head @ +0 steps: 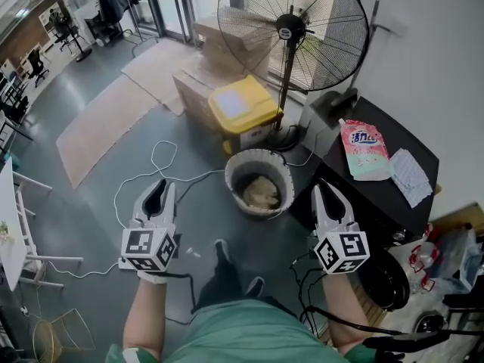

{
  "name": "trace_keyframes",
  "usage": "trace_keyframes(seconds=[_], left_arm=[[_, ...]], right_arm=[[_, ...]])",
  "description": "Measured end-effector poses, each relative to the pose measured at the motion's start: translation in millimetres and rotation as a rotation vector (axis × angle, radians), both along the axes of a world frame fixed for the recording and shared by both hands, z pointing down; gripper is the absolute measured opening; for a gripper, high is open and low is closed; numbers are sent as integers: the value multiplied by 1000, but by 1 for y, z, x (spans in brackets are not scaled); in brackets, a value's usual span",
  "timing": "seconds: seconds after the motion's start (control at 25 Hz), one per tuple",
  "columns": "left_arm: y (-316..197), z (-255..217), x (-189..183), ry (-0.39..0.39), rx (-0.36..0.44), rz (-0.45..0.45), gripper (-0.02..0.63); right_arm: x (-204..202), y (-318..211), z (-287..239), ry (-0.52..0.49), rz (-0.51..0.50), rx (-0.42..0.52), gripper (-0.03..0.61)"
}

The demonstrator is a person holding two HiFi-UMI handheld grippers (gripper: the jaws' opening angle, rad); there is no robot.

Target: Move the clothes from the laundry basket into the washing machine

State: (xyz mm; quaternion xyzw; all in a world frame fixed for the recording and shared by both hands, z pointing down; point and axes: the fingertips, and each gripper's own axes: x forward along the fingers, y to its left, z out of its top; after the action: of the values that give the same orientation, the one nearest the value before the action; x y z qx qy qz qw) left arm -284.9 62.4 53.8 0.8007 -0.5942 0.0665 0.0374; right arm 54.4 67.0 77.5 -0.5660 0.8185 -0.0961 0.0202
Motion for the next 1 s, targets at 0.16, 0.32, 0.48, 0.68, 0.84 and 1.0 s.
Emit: trace_keyframes(seconds=[0.16, 0.32, 0.48, 0.68, 0.84, 1.0], left_arm=[[-32, 3, -7, 23, 5, 26, 72], [-75, 10, -18, 47, 9, 63, 71], [-125, 20, -31, 68, 1, 102, 72], [-176, 24, -48, 96, 3, 162, 72], [-210, 34, -56, 102, -11, 214, 74], [-235, 52, -60, 99, -43, 254, 80]], right_arm=[[-8, -20, -4, 26, 24, 4, 49], [-24, -48, -3, 62, 48, -9, 49], [-42, -86, 0, 87, 79, -31, 49], [-69, -133, 1, 120, 98, -51, 49], [-86, -166, 8, 144, 112, -73, 49], [-98, -193, 24, 166, 121, -105, 49]])
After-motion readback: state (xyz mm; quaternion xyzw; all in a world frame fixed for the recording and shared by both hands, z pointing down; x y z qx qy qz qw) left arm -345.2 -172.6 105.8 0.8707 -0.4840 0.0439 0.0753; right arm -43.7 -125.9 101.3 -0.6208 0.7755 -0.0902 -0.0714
